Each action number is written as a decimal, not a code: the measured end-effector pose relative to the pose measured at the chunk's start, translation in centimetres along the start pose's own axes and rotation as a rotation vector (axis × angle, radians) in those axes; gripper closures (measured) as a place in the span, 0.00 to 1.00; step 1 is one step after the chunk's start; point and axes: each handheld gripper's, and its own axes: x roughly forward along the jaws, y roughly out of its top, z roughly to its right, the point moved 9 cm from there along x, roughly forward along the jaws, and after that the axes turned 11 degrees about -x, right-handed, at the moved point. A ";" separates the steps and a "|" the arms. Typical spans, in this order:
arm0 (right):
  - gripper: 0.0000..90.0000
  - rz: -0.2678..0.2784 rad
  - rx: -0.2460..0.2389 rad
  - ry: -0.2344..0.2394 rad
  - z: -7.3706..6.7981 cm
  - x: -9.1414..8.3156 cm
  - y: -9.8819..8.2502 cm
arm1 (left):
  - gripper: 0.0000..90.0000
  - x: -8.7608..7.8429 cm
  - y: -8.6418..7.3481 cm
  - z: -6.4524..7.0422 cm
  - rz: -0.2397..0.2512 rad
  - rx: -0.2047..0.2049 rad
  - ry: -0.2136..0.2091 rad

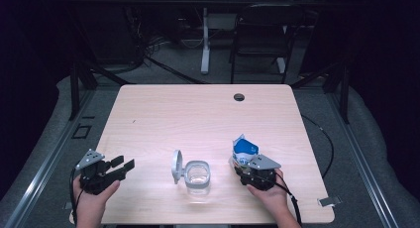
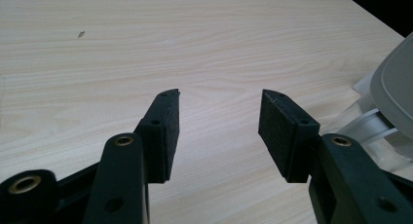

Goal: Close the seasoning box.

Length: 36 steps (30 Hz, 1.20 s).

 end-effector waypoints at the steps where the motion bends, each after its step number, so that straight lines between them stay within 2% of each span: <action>1: 0.47 -0.001 0.000 0.000 0.0 0.0 0.0 | 0.56 0.0 0.0 0.0 0.000 -0.001 0.000; 10: 0.47 -0.012 -0.042 -0.002 -0.5 -0.5 0.4 | 0.56 -0.1 0.1 -0.1 0.002 -0.001 0.000; 15: 0.47 0.000 -0.048 0.001 -0.8 -0.9 1.0 | 0.56 -0.1 0.1 -0.1 0.005 -0.003 0.000; 21: 0.47 0.032 -0.050 -0.016 -0.7 -1.7 1.7 | 0.56 -0.2 0.1 -0.1 0.003 -0.002 0.001; 36: 0.47 0.065 -0.057 -0.025 -0.6 -3.3 2.8 | 0.56 0.0 0.0 -0.1 0.001 -0.005 0.000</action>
